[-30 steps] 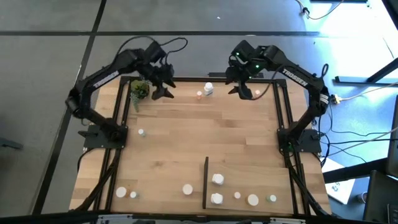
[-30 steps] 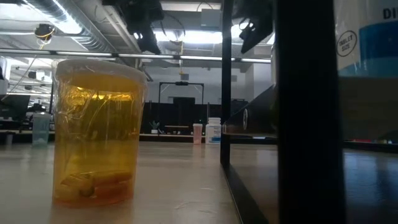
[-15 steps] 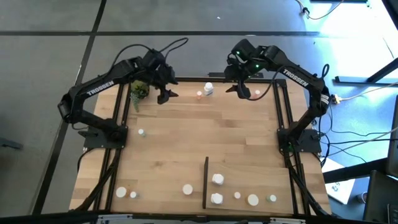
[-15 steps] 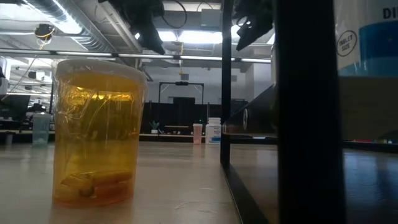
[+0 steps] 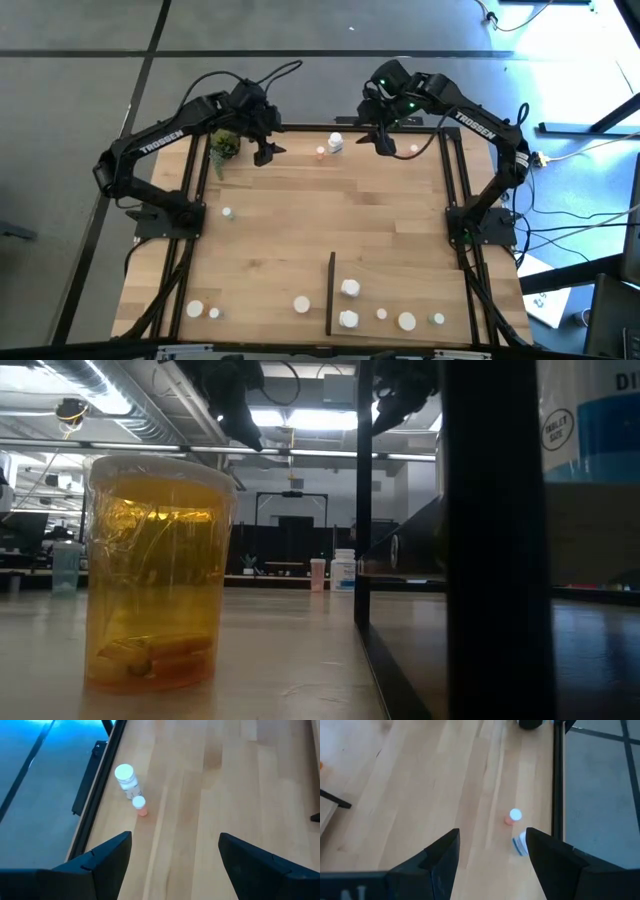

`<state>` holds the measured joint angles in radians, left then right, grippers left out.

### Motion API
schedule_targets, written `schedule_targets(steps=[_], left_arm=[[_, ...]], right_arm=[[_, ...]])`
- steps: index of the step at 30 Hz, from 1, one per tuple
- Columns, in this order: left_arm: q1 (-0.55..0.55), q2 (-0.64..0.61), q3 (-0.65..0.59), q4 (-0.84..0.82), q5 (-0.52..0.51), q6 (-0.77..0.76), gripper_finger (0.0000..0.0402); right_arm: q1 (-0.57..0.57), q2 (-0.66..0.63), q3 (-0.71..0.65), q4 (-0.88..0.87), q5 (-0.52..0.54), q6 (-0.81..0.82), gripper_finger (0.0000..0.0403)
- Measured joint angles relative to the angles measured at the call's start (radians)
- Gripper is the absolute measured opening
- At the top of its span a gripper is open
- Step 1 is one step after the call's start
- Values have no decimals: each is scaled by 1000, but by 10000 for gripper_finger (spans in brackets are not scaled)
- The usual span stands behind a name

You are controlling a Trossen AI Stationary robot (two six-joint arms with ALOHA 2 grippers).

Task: Pick and place medicine bottles onto shelf by color
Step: Put the top right pink pill bottle on the shelf

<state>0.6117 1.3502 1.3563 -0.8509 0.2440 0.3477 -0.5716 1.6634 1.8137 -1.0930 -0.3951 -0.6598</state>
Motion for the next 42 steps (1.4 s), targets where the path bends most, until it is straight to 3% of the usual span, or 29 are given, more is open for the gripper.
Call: schedule_targets(steps=[10, 16, 26, 32, 36, 42], left_arm=[[0, 0, 0, -1, 0, 0, 292], [0, 0, 0, 0, 0, 0, 292], [0, 0, 0, -1, 0, 0, 292], [0, 1, 0, 0, 1, 0, 292], [0, 1, 0, 0, 2, 0, 292], [0, 1, 0, 0, 1, 0, 292]], right_arm=[[6, 74, 0, 19, 5, -17, 229], [6, 122, 0, 98, 111, 27, 229], [3, 159, 0, 145, 103, -27, 230], [-22, 199, 0, 157, 28, -26, 231], [-28, 203, 0, 158, 19, -27, 262], [-37, 203, 0, 155, 16, -28, 355]])
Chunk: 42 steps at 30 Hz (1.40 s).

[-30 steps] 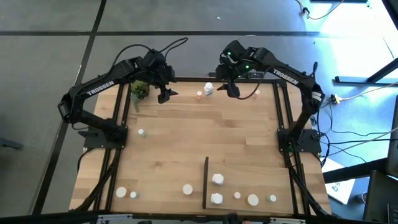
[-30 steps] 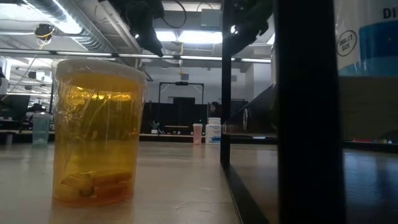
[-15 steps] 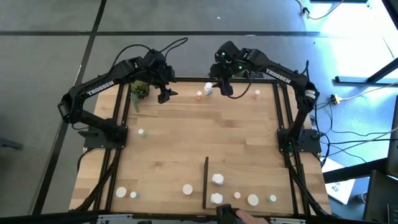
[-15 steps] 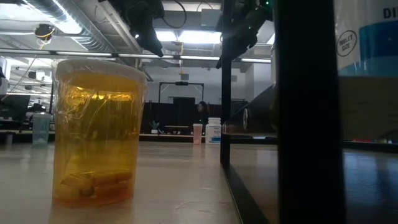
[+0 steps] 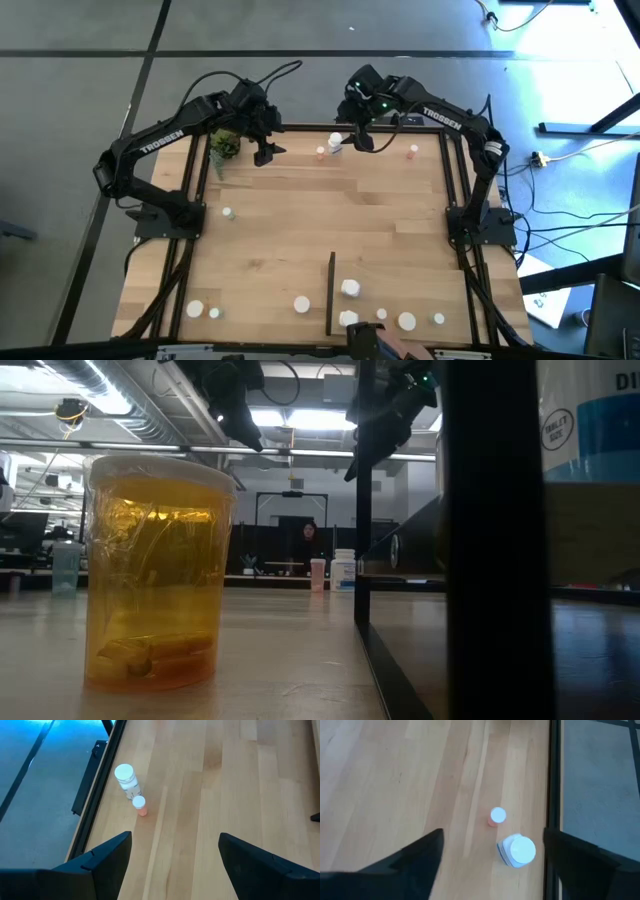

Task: Pick and place medicine bottles onto shelf by color
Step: Put the top right pink pill bottle on the shelf

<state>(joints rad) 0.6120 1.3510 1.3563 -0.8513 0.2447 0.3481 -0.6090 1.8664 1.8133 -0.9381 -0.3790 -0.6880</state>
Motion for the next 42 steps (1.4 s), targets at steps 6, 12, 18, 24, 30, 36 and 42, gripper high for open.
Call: schedule_targets(steps=[6, 12, 18, 24, 30, 36, 42], left_arm=[[0, 0, 0, 0, 0, 0, 292], [0, 0, 0, 0, 0, 0, 292], [0, 0, 0, 0, 0, 0, 292], [0, 0, 0, 0, 0, 0, 292], [0, 0, 0, 0, 0, 0, 292], [0, 0, 0, 0, 0, 0, 292], [0, 0, 0, 0, 0, 0, 292]], right_arm=[[0, 0, 0, 5, 13, 3, 397], [0, 0, 0, 4, 22, 3, 399], [17, 0, -33, 25, 111, 5, 399], [21, 0, -103, 46, 125, 22, 399], [17, 0, -103, 51, 127, 82, 399], [17, -2, -103, 28, 206, 77, 399], [16, -3, -103, -12, 239, 77, 399]])
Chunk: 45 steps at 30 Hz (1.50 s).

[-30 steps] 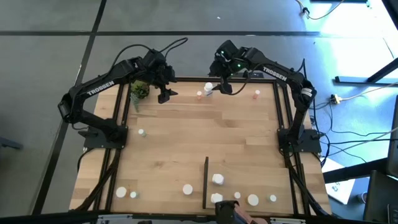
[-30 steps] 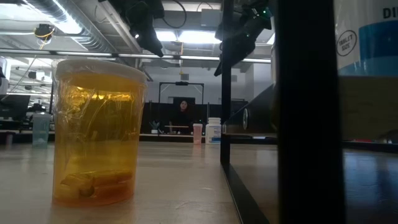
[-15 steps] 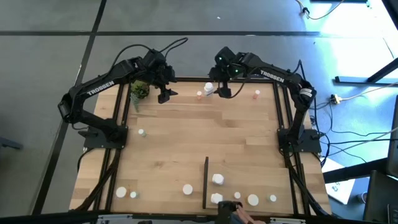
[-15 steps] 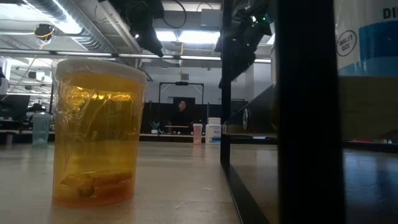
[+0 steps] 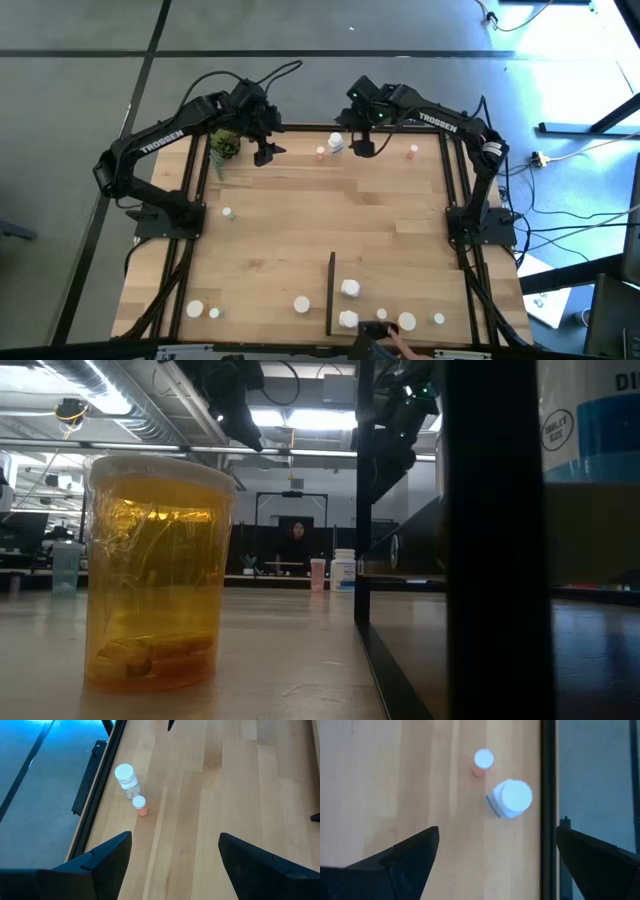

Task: Pick and place medicine bottles onto shelf by color
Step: Put the top right pink pill bottle on the shelf

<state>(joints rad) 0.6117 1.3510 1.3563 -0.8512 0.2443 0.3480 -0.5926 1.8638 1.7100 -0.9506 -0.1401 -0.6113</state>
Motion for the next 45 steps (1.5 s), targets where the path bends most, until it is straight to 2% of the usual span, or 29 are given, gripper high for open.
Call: schedule_targets(steps=[6, 12, 19, 28, 31, 38, 45], left_arm=[[0, 0, 0, 0, 0, 0, 292], [0, 0, 0, 0, 0, 0, 292], [0, 0, 0, 3, 0, 2, 292], [0, 0, 0, 7, 0, 0, 292], [0, 0, 0, 7, 5, -5, 292], [0, 0, 0, 8, 6, -5, 292], [0, 0, 0, 8, 8, -5, 292]], right_arm=[[0, -34, 0, -85, -12, 8, 399], [-20, -133, 1, -107, -14, 88, 399], [-109, -227, 2, -217, -27, 189, 399], [-196, -330, 1, -306, -46, 223, 399], [-202, -381, -50, -296, -47, 239, 399], [-217, -537, -289, -187, -45, 243, 399], [-216, -608, -373, -208, -45, 238, 399]])
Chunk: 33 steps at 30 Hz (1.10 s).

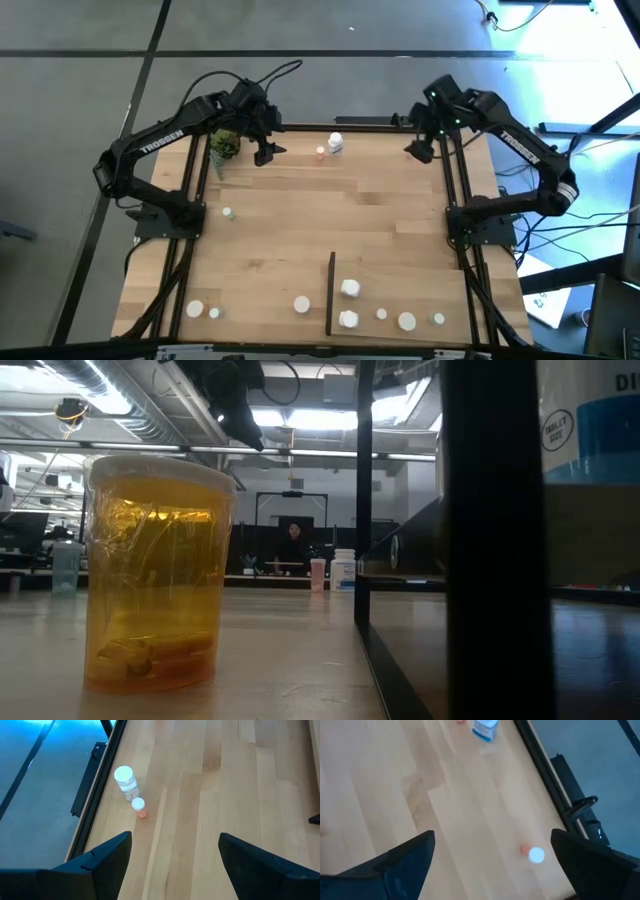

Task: Pick and place medicine bottles onto shelf by color
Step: Put the top right pink pill bottle on the shelf

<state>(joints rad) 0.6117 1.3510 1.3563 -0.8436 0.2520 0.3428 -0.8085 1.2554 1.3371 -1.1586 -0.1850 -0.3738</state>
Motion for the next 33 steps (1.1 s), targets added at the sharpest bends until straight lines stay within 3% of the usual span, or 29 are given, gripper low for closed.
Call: schedule_targets(steps=[15, 20, 33], left_arm=[[0, 0, 0, 0, 0, 0, 292], [0, 0, 0, 1, 0, 0, 292], [0, 0, 0, 2, 0, 7, 292]], right_arm=[[0, 10, -133, 47, 61, 99, 399], [0, 53, -134, 35, 195, 189, 399], [-68, 242, -134, 9, 255, 264, 399]])
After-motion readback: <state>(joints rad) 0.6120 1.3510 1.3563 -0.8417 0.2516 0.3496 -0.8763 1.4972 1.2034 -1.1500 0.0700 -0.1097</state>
